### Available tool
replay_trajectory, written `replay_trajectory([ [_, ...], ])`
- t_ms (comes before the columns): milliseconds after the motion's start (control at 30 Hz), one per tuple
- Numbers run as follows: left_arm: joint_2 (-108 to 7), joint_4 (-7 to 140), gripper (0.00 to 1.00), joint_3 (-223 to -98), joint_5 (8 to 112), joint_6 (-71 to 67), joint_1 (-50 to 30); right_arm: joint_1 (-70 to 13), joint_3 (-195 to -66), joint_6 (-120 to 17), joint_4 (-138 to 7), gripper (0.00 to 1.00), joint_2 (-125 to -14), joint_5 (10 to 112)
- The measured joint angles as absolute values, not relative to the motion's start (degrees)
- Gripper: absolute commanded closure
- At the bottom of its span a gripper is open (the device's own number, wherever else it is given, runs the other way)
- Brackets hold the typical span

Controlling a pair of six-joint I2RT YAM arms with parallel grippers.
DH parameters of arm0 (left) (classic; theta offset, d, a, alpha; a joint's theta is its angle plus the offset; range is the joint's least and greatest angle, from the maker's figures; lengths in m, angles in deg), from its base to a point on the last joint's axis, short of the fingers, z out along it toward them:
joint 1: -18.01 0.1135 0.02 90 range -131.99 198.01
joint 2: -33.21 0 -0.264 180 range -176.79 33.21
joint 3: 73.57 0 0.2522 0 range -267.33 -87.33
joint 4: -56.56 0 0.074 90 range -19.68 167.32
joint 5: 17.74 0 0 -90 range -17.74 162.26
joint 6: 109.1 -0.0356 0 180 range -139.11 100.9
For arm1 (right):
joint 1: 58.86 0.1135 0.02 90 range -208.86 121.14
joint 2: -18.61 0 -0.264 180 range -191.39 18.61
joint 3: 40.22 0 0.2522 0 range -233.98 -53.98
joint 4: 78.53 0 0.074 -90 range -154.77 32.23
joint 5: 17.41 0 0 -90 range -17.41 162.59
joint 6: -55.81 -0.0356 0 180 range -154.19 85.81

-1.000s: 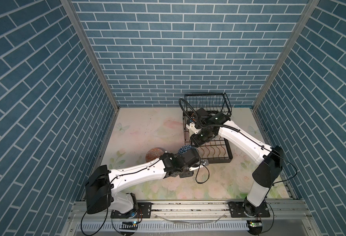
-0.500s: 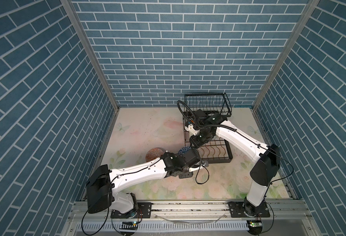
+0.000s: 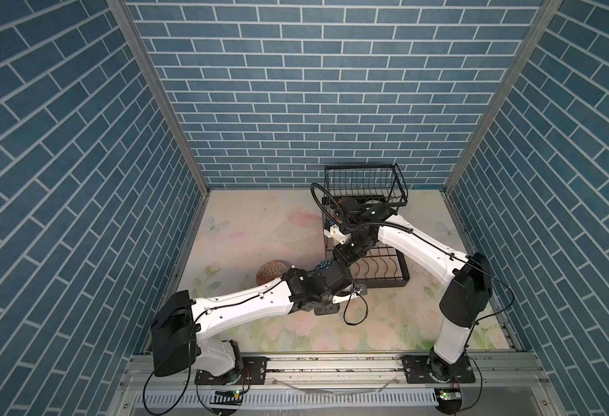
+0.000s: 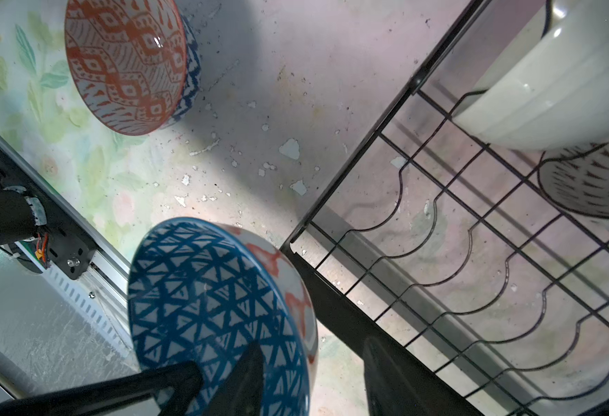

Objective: Load bowls into a dish rack
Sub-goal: Place the bowl in the dish rack.

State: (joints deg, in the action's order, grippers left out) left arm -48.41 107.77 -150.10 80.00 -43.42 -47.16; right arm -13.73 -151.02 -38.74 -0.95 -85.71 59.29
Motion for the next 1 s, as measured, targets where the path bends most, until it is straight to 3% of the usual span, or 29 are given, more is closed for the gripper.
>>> replay_trajectory([
  [267,-48.1,107.9,1.00,-150.1,80.0,-43.5,-47.2,-13.7,-150.4,-38.7,-1.0,0.59,-86.6,60.9],
  [500,-49.4,108.8,1.00,-150.8,79.8,-43.5,-47.2,-13.3,-150.5,-38.7,-0.9,0.72,-88.3,62.6],
  [767,-51.8,109.0,1.00,-152.2,79.9,-44.1,-47.2,-12.5,-150.5,-37.1,-0.5,1.00,-89.8,64.1],
  [1000,-51.8,109.1,1.00,-152.3,80.1,-43.9,-47.2,-12.4,-150.5,-36.7,-0.5,1.00,-90.0,64.4],
])
